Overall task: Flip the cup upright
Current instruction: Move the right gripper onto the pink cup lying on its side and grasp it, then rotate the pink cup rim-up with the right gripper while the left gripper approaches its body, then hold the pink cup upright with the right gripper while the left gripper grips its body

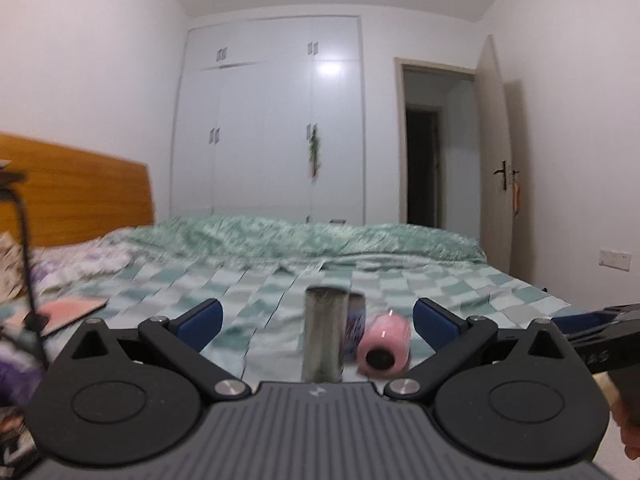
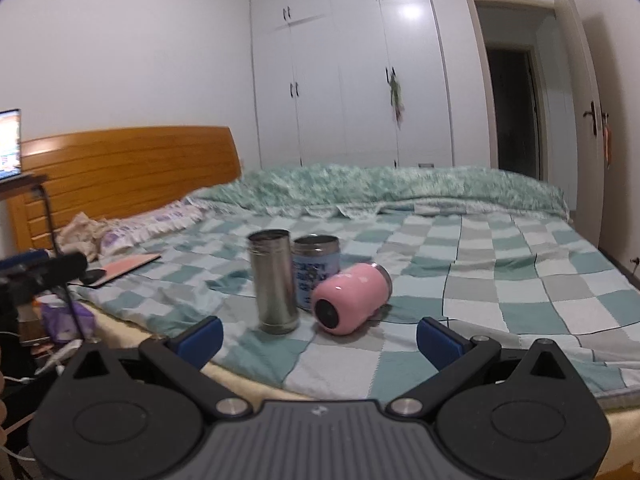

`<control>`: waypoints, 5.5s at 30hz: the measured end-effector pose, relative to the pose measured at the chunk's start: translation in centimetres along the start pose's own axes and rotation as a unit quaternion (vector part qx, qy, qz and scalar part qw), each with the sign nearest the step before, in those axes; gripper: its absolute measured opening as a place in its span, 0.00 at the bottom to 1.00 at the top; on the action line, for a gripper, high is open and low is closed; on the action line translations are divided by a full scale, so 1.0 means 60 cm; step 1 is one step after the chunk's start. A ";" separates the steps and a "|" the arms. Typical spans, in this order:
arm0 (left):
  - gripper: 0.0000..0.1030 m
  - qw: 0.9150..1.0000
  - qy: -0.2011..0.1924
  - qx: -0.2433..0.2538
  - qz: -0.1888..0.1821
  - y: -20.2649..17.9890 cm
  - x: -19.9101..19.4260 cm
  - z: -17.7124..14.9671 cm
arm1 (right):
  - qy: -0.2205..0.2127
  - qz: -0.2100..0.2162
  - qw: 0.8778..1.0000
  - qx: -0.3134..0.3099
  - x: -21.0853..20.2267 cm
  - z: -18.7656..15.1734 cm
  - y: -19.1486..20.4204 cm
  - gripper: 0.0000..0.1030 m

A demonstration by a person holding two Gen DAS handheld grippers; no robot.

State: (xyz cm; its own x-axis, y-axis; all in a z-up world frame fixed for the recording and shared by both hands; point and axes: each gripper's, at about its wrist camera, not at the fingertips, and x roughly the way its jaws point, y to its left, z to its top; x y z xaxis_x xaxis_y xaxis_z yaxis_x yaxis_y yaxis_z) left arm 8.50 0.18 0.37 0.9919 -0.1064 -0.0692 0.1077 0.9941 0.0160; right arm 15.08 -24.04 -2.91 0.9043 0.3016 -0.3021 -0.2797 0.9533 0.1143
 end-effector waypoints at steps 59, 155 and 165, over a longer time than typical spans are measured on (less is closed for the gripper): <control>1.00 0.945 0.226 0.107 -0.210 -0.036 0.798 -0.039 | 0.214 0.048 0.946 0.240 0.572 0.084 -0.171 0.84; 0.82 0.963 0.171 -0.005 -0.206 -0.077 0.505 -0.122 | 0.121 0.134 0.983 -0.014 0.389 0.098 -0.073 0.82; 0.83 0.964 0.110 0.043 -0.237 -0.109 0.618 -0.078 | 0.066 0.097 0.993 -0.030 0.452 0.172 -0.129 0.82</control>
State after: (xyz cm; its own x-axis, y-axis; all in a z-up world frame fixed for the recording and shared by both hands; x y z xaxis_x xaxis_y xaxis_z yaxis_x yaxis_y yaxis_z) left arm 44.25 -10.18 -6.95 0.7925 -0.5319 -0.2985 0.5603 0.8282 0.0117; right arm 45.09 -23.40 -2.24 0.7822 0.4761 -0.4017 -0.4669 0.8750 0.1279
